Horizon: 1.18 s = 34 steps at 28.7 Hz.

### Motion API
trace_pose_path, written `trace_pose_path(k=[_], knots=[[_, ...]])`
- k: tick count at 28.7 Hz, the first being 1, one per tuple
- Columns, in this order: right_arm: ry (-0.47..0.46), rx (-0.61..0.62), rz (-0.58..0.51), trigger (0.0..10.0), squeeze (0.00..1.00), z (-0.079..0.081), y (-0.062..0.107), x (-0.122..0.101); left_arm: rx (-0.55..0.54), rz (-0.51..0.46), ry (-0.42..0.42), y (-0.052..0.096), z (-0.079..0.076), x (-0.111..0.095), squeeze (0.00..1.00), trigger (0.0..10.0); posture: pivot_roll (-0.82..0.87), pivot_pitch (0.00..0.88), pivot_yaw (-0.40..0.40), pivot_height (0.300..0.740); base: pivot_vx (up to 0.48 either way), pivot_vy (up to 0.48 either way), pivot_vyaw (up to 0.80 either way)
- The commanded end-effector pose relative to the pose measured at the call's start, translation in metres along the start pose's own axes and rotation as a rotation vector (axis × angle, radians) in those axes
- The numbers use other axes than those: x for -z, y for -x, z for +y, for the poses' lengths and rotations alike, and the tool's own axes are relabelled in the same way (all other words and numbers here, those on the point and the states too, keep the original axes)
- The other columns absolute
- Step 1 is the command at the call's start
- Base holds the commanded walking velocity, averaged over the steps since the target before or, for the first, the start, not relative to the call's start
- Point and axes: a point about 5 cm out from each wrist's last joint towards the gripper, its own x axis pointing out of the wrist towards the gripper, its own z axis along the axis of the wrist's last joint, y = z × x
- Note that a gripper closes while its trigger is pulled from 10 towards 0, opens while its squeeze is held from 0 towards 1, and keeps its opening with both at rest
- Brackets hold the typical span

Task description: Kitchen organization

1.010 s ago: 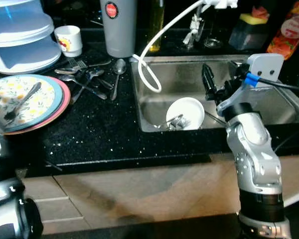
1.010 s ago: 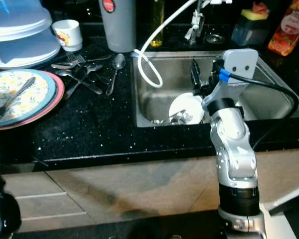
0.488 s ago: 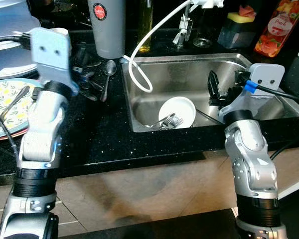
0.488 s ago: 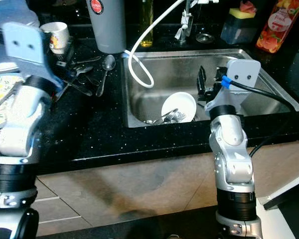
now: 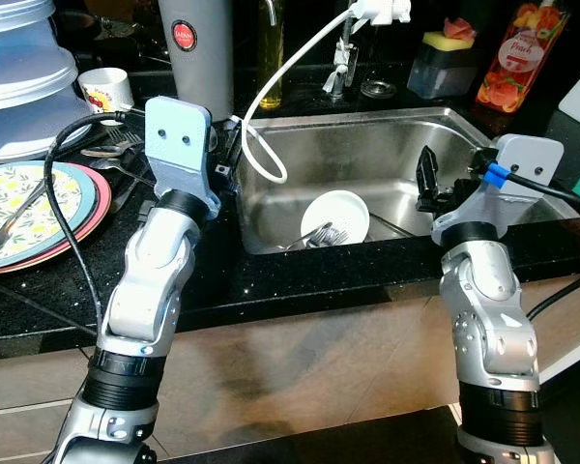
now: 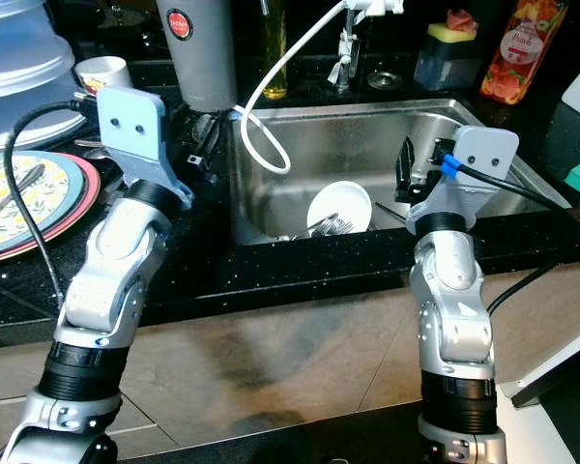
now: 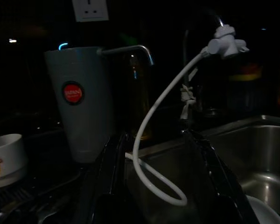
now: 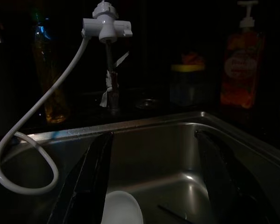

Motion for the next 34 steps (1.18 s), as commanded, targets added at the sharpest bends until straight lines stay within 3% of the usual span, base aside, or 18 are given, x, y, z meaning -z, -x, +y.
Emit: trace_pose_path(k=[1, 21, 25, 31, 34], knots=[[-0.003, 0.011, 0.012, 10.0, 0.00, -0.002, 0.000, 0.004, -0.013, 0.019, -0.001, -0.001, -0.001, 0.002, 0.00, 10.0, 0.03, 0.066, 0.008, 0.740, 0.000, 0.000, 0.00], [-0.002, 0.001, 0.012, 10.0, 0.00, -0.001, 0.002, 0.003, -0.079, 0.062, 0.000, -0.004, 0.005, 0.010, 0.00, 10.0, 0.03, 0.072, 0.011, 0.740, 0.000, 0.000, 0.00], [0.032, -0.018, 0.019, 10.0, 0.00, 0.001, 0.004, 0.006, -0.088, 0.070, -0.003, 0.000, 0.010, 0.013, 0.00, 10.0, 0.03, 0.077, 0.014, 0.740, 0.000, 0.000, 0.00], [0.049, -0.024, 0.017, 10.0, 0.00, 0.001, 0.006, 0.008, -0.007, 0.078, -0.053, 0.015, 0.007, 0.018, 0.00, 10.0, 0.03, 0.102, 0.011, 0.740, 0.000, 0.000, 0.00], [0.049, -0.029, 0.003, 10.0, 0.00, 0.002, 0.008, 0.004, -0.014, 0.029, -0.060, 0.014, 0.008, 0.004, 0.00, 10.0, 0.05, 0.131, 0.014, 0.740, 0.000, 0.000, 0.00]])
